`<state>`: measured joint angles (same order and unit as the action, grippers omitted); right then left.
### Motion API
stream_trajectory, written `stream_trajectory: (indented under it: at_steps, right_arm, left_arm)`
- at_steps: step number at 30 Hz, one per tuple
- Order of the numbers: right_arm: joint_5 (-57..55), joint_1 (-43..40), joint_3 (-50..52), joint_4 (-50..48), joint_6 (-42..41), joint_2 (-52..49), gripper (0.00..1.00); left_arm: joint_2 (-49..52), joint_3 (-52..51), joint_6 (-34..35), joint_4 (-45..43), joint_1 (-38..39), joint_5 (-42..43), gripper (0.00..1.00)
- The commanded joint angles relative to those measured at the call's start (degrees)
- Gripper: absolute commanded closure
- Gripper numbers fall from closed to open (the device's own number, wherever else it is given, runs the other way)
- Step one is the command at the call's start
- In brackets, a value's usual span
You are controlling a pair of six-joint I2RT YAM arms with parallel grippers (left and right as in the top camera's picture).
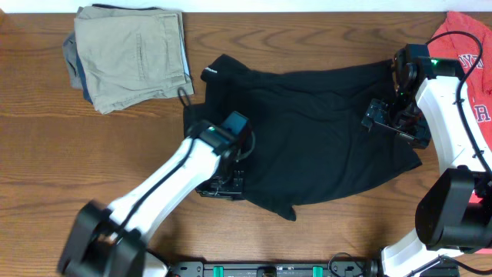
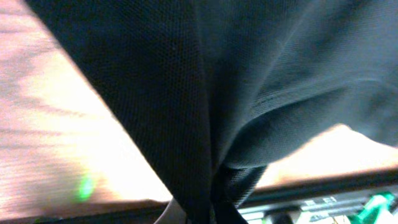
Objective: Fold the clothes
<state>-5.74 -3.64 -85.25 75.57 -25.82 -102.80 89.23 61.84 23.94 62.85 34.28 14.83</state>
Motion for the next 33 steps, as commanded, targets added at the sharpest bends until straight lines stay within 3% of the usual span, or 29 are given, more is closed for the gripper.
stream_trajectory:
  at_steps: [1, 4, 11, 16, 23, 33]
  right_arm:
    - [0.2, -0.4, 0.3, 0.0, 0.4, 0.9, 0.01]
    - [0.1, -0.5, 0.3, 0.0, -1.4, 0.9, 0.01]
    - [0.3, -0.4, 0.3, 0.1, -4.4, 0.9, 0.01]
    - [-1.7, -0.4, 0.3, 2.3, -4.3, 0.9, 0.01]
    - [-5.4, -3.2, 0.4, 2.3, -7.6, 0.9, 0.01]
    - [-5.2, -14.2, 3.8, -2.0, -9.3, 0.9, 0.01]
  left_arm:
    - [-7.6, 2.3, -0.7, 2.0, 0.0, -1.6, 0.92]
    - [-12.2, 2.3, -0.9, 3.0, 0.0, -2.7, 0.62]
    - [-12.2, 2.1, -1.0, -3.1, 0.0, -9.4, 0.58]
    - [-7.6, 2.1, -0.9, -2.5, 0.0, -9.3, 0.1]
    - [-0.8, 0.5, 1.1, 4.4, 0.0, -9.0, 0.05]
    - [-0.5, -7.4, 3.0, -0.9, 0.2, -6.4, 0.03]
